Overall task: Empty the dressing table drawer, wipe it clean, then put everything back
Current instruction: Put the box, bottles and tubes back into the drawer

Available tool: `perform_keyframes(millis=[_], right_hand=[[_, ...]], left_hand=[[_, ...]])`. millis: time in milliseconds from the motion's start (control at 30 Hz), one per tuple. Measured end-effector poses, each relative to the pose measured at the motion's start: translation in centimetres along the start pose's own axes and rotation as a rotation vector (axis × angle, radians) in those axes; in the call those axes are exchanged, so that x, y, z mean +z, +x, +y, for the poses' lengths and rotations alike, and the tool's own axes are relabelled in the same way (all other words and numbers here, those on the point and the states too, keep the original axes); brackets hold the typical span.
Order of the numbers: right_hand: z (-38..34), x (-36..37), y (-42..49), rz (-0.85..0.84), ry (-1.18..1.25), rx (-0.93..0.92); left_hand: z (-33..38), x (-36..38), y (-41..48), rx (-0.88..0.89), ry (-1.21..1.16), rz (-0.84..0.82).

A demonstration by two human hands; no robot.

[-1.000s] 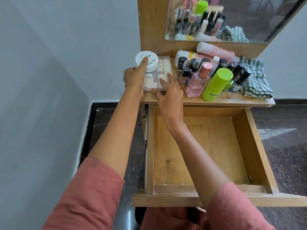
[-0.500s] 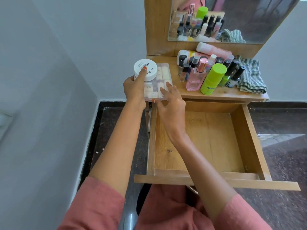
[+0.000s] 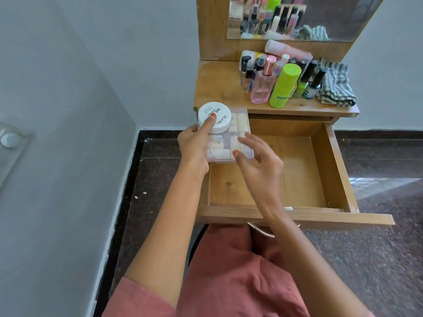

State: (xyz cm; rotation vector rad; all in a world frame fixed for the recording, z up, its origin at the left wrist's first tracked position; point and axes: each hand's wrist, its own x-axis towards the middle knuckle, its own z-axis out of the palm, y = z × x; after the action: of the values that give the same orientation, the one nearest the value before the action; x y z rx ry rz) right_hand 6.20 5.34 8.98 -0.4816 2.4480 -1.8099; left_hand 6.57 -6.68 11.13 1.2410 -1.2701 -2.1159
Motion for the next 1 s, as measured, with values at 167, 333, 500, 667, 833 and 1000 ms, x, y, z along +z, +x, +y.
perform_keyframes(millis=[167, 333, 500, 667, 833, 1000], right_hand=[[1.0, -2.7, 1.3, 0.041, 0.164, 0.302], [2.3, -4.5, 2.6, -0.032, 0.28, 0.608], [3.2, -5.4, 3.3, -0.074, 0.228, 0.67], [4.8, -4.9, 4.8, -0.051, 0.104, 0.698], [6.3, -4.2, 6.0, -0.035, 0.014, 0.714], [7.3, -3.4, 6.3, -0.028, -0.057, 0.701]], left_hand=[[-2.0, 0.5, -1.5, -0.064, 0.017, -0.041], [-3.7, 1.5, -2.2, -0.119, 0.034, -0.088], [-5.3, 2.4, -1.8, -0.147, 0.093, -0.094], [-7.0, 3.0, -0.3, -0.13, 0.205, -0.062], [-8.1, 3.6, 1.1, -0.085, 0.322, 0.026], [-8.8, 4.0, 1.9, -0.011, 0.425, 0.067]])
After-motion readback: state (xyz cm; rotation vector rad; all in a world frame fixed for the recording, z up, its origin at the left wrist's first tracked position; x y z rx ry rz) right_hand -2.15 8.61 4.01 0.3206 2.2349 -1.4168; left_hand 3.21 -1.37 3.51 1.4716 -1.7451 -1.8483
